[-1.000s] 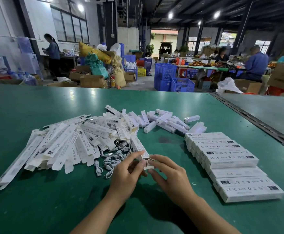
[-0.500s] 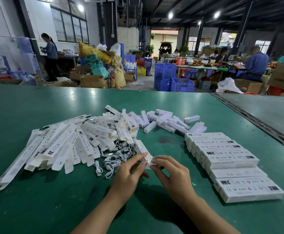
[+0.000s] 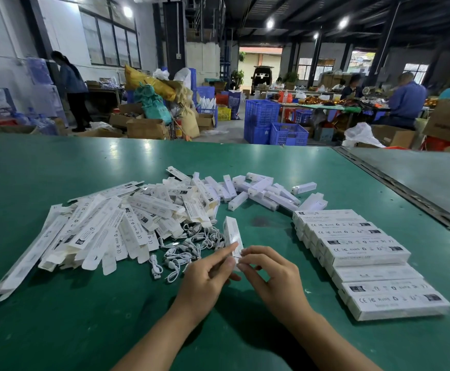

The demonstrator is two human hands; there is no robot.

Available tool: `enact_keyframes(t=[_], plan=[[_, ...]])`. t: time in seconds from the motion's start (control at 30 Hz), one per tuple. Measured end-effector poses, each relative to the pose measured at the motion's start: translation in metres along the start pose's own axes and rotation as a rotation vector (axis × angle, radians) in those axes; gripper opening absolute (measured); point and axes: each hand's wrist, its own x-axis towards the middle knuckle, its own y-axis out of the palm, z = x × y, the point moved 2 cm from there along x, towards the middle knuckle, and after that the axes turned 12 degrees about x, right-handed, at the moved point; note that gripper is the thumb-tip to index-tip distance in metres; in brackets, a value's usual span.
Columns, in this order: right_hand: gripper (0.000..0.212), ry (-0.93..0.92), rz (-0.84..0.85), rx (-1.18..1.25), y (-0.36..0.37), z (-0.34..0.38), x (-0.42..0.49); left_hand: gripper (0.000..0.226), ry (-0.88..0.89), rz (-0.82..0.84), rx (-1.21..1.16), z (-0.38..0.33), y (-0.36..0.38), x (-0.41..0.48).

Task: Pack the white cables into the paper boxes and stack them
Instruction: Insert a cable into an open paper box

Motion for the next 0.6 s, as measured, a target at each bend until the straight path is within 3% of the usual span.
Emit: enact_keyframes(t=[0.17, 0.33, 0.43, 0.6], plan=[[0.007, 0.057, -0.007, 0.032, -0.002, -0.001, 0.000, 0.049, 0.024, 0.022, 0.081, 0.002, 0.000, 0.000], [0.020, 0.229, -0.058, 0.116, -0.001, -0.002, -0.001, 0.042, 0.018, -0.007, 0.110, 0.000, -0.001, -0.001], [0.023, 0.298, -0.075, 0.186, -0.001, -0.002, 0.000, 0.022, 0.017, -0.023, 0.137, -0.004, -0.003, -0.001], [0.026, 0.437, -0.046, 0.293, 0.002, -0.004, -0.001, 0.021, 0.054, -0.067, 0.179, -0.008, -0.003, -0.002]])
